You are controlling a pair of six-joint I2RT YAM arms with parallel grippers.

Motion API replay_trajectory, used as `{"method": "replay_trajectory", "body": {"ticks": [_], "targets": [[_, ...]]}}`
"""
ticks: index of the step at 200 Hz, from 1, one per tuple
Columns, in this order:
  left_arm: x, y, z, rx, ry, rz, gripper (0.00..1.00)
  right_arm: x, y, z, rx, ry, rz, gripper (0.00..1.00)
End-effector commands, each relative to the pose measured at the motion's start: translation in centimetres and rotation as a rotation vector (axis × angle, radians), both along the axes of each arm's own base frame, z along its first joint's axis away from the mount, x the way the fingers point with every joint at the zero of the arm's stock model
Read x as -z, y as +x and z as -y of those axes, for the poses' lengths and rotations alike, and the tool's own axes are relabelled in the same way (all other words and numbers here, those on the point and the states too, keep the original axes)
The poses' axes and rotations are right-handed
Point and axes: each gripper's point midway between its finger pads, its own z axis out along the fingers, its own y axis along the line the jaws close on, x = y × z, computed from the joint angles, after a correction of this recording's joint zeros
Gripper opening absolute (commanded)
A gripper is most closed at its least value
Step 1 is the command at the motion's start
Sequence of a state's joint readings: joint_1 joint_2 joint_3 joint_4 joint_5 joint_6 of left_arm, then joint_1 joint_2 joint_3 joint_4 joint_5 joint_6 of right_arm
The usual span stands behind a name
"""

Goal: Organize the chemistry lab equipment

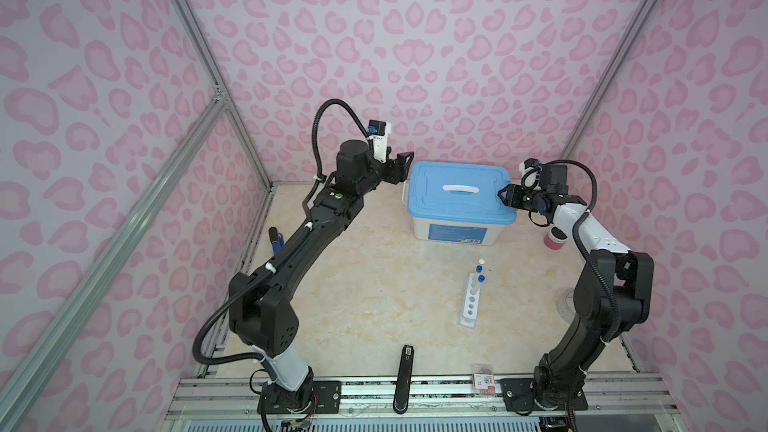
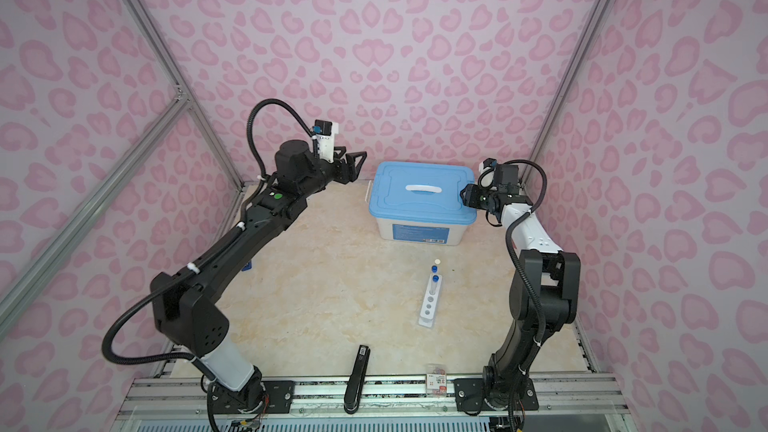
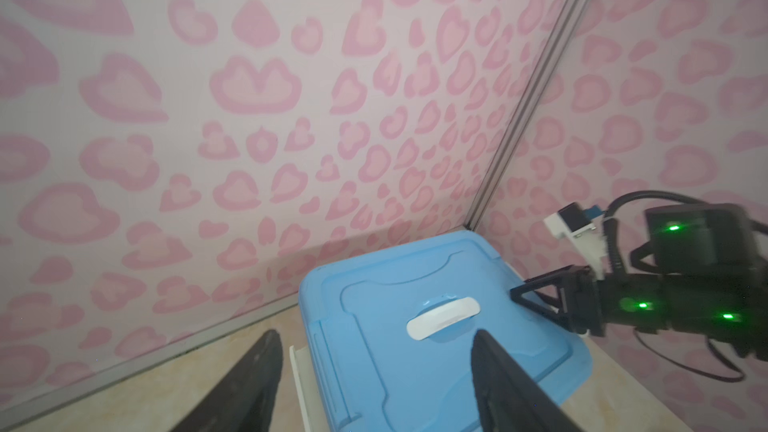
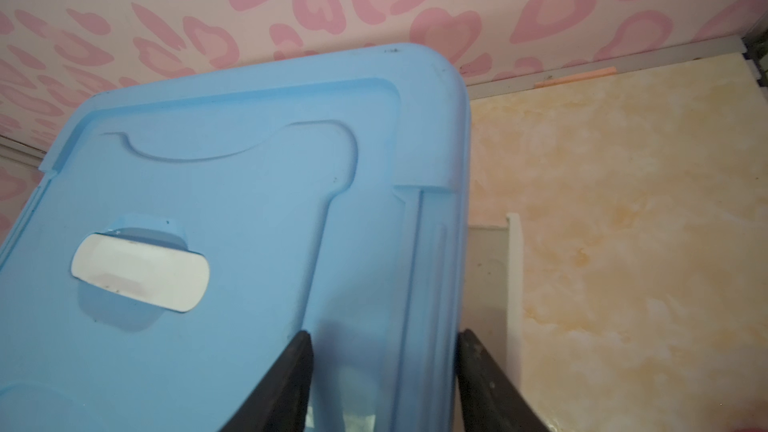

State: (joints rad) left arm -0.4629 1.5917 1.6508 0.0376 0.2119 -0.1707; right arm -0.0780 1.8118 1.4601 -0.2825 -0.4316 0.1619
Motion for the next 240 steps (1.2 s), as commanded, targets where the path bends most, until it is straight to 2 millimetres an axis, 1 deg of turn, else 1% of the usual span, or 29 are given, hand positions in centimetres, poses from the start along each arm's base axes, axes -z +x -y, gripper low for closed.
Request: {"method": "replay_trajectory", "body": {"ticks": [1,21,53,101,121,161,208,240], "targets": [[-3.7,-2.7,0.4,0.073,-0.029,0.106,0.73,0.9,-0.6,-1.0,-0.037,-0.003,-0.036,0.54],[-3.1,-2.3,2.0,0.12,-0.028,0.094,0.72,0.8,-0.7,-1.6,-0.054,-0.008,-0.034,0.54],[-1.4,-1.4,4.3,0.187,-0.013,0.06,0.68,1.2,-1.1,-2.9,-0.095,-0.017,-0.046,0.54],[1.3,0.5,6.4,0.224,0.014,0.01,0.64,2.1,-2.0,-5.1,-0.172,-0.037,-0.065,0.54],[2.4,1.3,7.0,0.227,0.02,-0.01,0.63,2.3,-2.4,-5.9,-0.197,-0.039,-0.067,0.54],[4.7,2.5,7.9,0.23,0.033,-0.053,0.63,2.1,-2.8,-7.5,-0.251,-0.052,-0.059,0.54],[7.4,3.9,8.2,0.206,0.064,-0.093,0.62,1.9,-3.1,-9.6,-0.318,-0.065,-0.058,0.54],[9.6,4.8,8.3,0.187,0.095,-0.124,0.63,1.8,-3.5,-11.0,-0.357,-0.081,-0.057,0.54]]}}
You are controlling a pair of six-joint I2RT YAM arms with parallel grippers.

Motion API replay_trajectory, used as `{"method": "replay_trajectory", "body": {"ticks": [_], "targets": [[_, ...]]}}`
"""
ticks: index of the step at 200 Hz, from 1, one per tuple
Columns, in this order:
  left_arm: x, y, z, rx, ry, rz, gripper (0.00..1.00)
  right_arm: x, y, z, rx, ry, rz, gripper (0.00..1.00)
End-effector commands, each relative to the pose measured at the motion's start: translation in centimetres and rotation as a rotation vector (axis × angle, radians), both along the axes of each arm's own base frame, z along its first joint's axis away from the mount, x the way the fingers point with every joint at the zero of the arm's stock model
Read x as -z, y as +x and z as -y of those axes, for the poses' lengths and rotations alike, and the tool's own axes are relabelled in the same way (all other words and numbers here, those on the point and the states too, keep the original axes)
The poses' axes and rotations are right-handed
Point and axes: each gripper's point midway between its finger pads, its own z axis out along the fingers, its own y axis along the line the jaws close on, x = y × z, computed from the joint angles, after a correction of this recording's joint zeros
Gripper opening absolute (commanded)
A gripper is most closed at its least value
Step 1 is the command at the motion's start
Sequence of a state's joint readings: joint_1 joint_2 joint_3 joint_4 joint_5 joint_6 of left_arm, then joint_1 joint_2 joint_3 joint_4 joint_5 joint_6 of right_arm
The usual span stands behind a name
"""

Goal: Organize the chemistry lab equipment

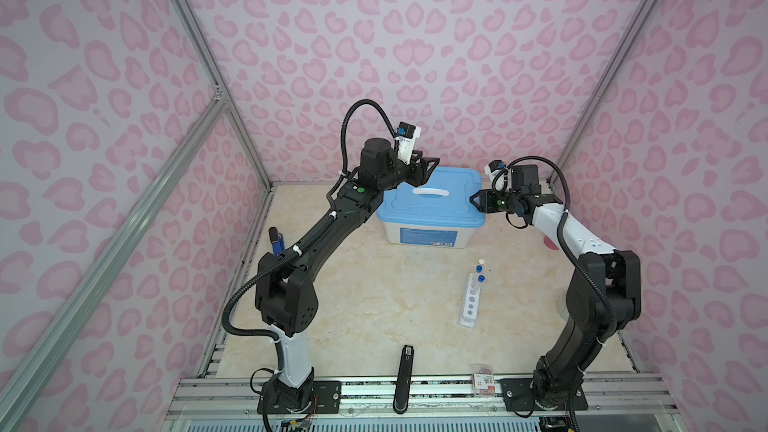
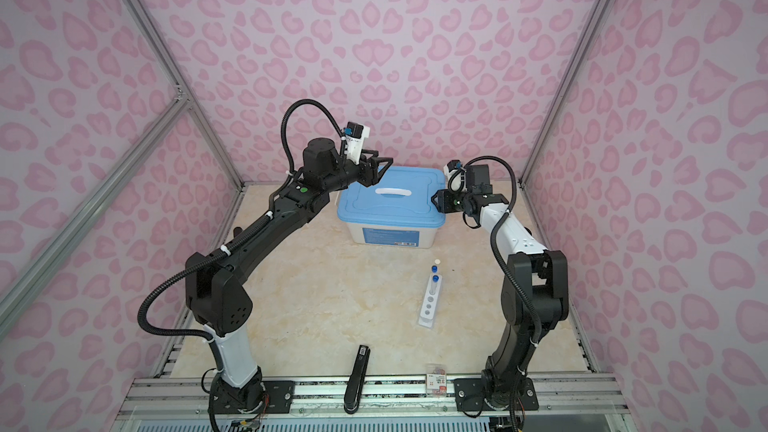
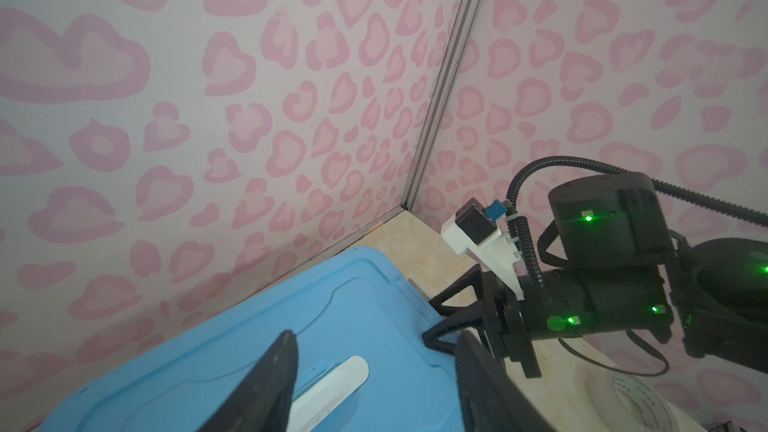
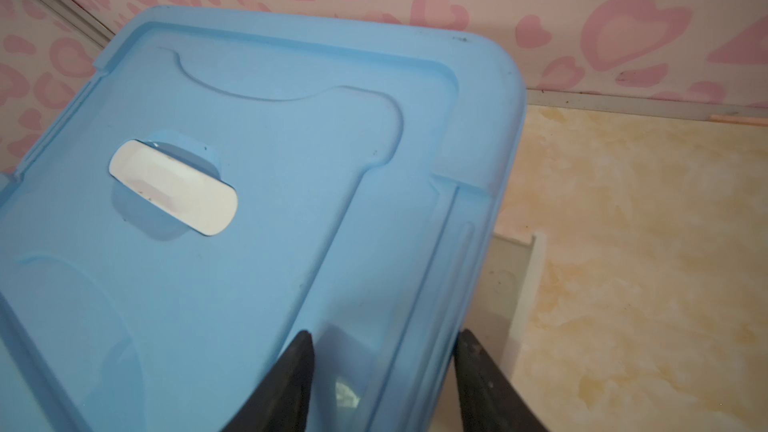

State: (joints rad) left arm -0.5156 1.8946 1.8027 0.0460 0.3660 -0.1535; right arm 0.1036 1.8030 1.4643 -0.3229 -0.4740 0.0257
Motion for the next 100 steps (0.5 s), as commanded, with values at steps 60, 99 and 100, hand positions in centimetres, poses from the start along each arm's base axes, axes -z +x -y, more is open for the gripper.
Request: {"method": "replay_trajectory", "body": {"ticks": [60,99,100], "targets": [[5.5,2.0,0.0,-0.055,0.084,-0.062,0.63,1.3,-2.2,-2.4,-0.086,-0.039,-0.065,0.54],[7.5,2.4,-0.1,-0.069,0.118,-0.088,0.63,-0.5,-2.1,-1.8,-0.032,-0.014,-0.025,0.54],[7.6,2.5,-0.1,-0.068,0.119,-0.089,0.63,-0.6,-2.1,-1.8,-0.032,-0.012,-0.023,0.55]]}}
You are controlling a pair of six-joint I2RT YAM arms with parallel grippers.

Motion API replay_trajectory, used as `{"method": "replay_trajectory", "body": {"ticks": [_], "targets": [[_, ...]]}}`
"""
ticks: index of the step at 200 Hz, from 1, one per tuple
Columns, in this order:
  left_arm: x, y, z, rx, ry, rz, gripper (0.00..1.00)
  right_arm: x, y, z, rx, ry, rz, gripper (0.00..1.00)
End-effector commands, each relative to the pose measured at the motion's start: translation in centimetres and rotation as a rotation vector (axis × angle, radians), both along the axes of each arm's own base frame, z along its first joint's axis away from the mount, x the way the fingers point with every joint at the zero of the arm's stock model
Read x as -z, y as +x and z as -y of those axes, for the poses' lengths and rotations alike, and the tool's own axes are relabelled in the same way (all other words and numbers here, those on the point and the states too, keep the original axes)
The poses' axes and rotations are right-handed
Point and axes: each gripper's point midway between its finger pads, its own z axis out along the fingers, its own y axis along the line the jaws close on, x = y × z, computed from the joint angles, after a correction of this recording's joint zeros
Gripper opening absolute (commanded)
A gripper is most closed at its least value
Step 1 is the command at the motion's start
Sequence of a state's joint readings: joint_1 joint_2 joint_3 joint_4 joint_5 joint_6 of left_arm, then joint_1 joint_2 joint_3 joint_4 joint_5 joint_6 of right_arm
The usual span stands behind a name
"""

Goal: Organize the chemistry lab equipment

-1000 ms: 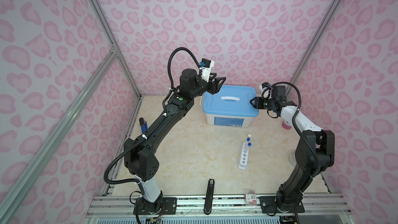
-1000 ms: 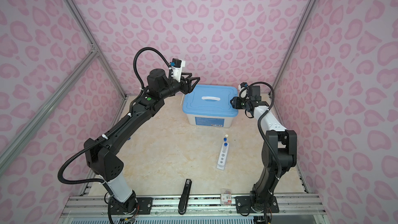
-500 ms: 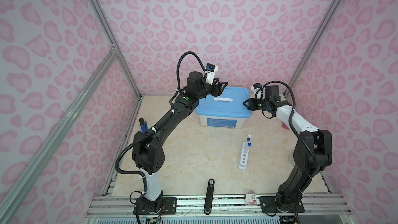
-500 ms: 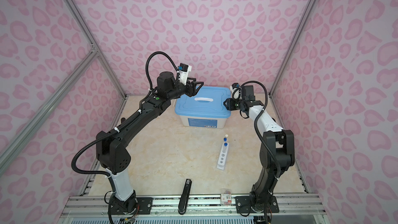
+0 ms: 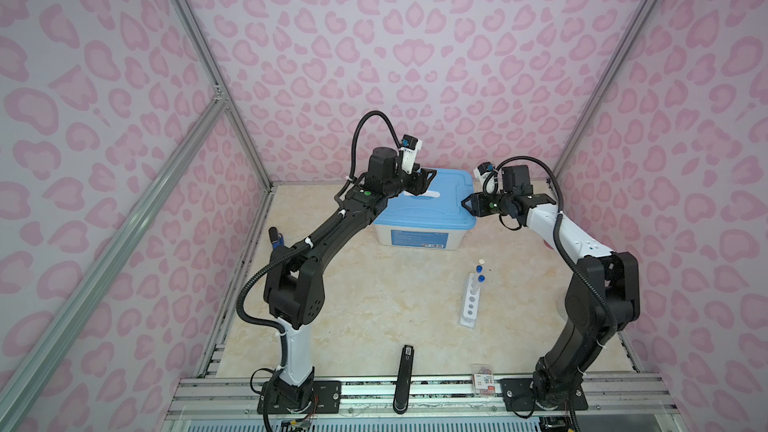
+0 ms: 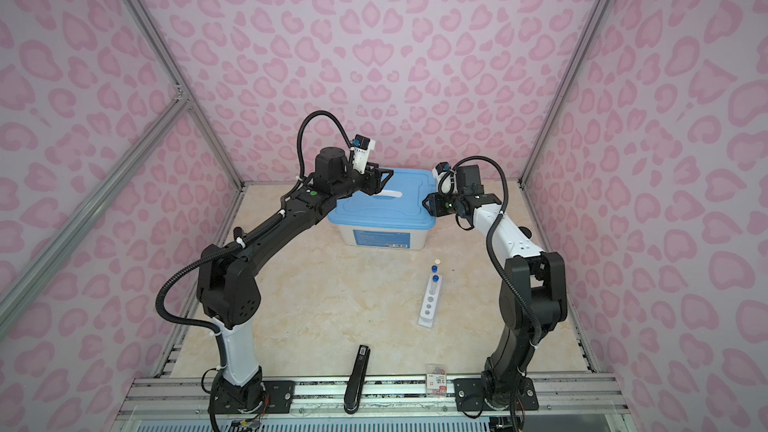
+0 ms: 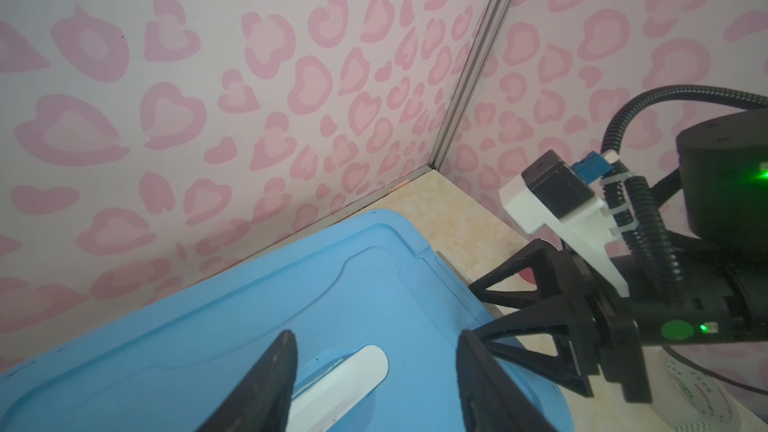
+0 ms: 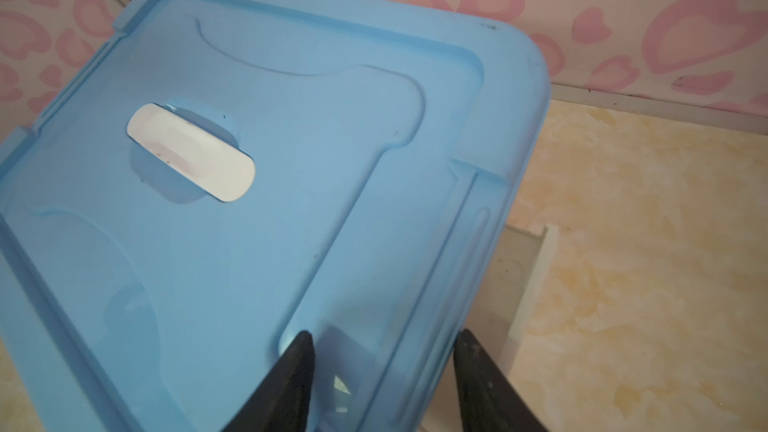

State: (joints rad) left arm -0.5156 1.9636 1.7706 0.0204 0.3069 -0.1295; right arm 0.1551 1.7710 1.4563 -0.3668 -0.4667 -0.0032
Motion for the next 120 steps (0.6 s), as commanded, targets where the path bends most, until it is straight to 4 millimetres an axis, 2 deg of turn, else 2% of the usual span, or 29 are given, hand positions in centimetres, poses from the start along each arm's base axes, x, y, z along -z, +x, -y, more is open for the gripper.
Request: {"method": "replay_trajectory", "body": {"ticks": [1,30,61,87,120], "targets": [[1.4,0.5,-0.1,-0.013,0.032,-0.003,0.62,-0.2,-0.4,0.5,0.033,0.015,-0.017,0.55],[2.8,0.4,-0.2,-0.013,0.053,-0.025,0.61,-2.3,-0.3,1.2,0.064,0.082,0.031,0.58],[3.1,0.1,-0.5,-0.015,0.073,-0.028,0.55,-4.2,-0.1,2.8,0.118,0.176,0.07,0.61],[3.3,-0.8,-0.9,-0.005,0.099,-0.025,0.49,-3.7,0.0,3.8,0.14,0.2,0.054,0.61],[2.3,-2.4,-1.5,0.018,0.116,0.011,0.44,-2.6,0.1,4.1,0.15,0.22,0.038,0.61]]}}
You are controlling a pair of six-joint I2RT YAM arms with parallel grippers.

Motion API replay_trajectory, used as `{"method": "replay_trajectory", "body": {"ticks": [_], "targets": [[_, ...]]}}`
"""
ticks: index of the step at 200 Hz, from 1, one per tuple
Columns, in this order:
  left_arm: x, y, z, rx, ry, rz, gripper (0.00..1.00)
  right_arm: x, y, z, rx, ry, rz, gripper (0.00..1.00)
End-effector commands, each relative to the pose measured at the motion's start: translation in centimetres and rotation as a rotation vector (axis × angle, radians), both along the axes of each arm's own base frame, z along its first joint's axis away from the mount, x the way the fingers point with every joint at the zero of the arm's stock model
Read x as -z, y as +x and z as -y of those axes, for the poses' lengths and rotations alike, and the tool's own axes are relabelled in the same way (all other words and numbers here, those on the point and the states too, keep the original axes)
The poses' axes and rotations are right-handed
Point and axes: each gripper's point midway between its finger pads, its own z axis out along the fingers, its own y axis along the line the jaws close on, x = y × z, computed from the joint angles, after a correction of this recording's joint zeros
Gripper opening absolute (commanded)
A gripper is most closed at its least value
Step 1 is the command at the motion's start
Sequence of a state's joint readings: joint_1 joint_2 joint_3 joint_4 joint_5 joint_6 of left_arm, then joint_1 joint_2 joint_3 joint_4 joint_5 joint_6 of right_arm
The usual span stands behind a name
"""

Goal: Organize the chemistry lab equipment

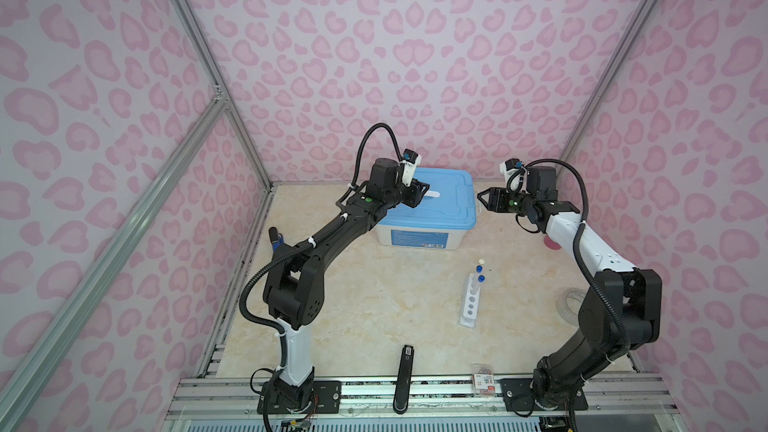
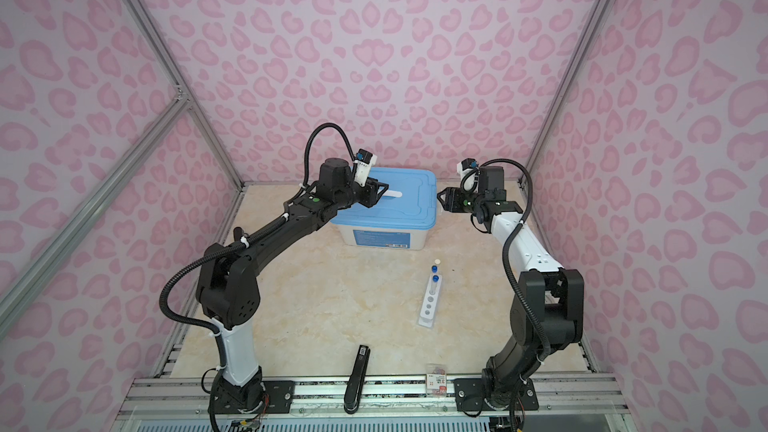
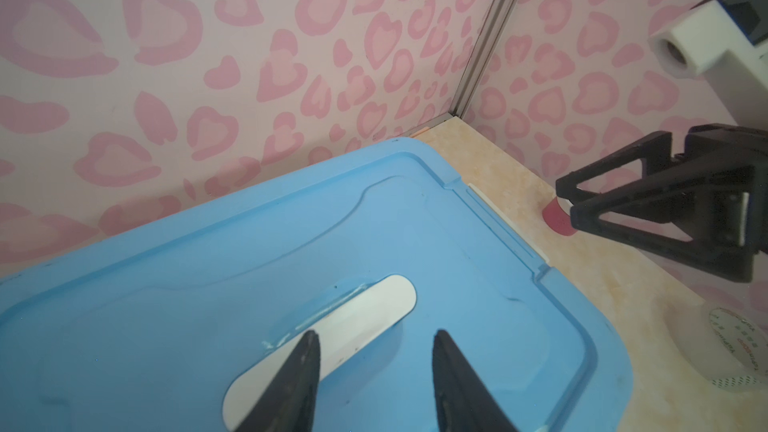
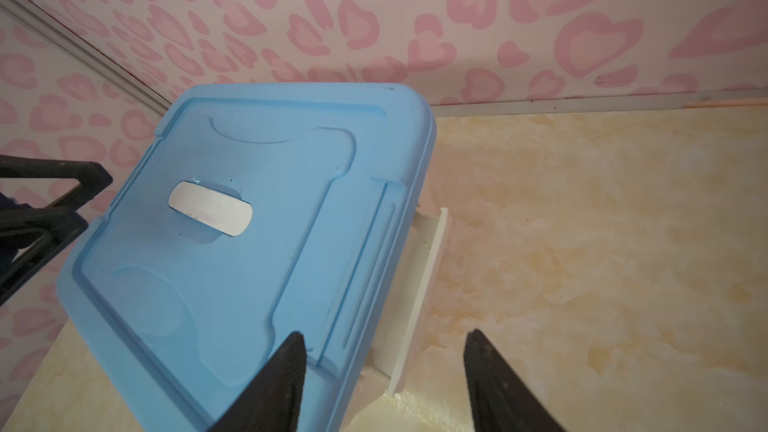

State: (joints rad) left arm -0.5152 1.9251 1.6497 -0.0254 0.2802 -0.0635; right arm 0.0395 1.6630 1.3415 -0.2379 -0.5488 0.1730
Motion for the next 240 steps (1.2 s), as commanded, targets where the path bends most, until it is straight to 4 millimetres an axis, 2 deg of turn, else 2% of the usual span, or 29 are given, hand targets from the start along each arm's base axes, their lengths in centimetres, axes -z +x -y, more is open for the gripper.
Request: {"method": "replay_trajectory", "body": {"ticks": [1,42,112,161,240], "targets": [[-2.4,-1.1,-0.3,0.028,0.002,0.071,0.43,0.1,0.4,-0.3,-0.005,0.038,0.008,0.61],[-3.4,-3.6,0.0,0.127,-0.007,0.095,0.42,0.8,0.5,0.0,-0.001,0.045,-0.001,0.61],[-2.9,-6.2,0.2,0.237,0.008,0.105,0.41,1.4,0.6,0.8,0.014,0.081,-0.019,0.64],[-1.6,-6.5,-0.3,0.229,0.039,0.092,0.4,2.3,1.3,0.4,0.002,0.113,-0.042,0.68],[0.7,-5.8,-0.4,0.208,0.063,0.055,0.39,3.5,1.8,-1.1,-0.036,0.155,-0.064,0.71]]}}
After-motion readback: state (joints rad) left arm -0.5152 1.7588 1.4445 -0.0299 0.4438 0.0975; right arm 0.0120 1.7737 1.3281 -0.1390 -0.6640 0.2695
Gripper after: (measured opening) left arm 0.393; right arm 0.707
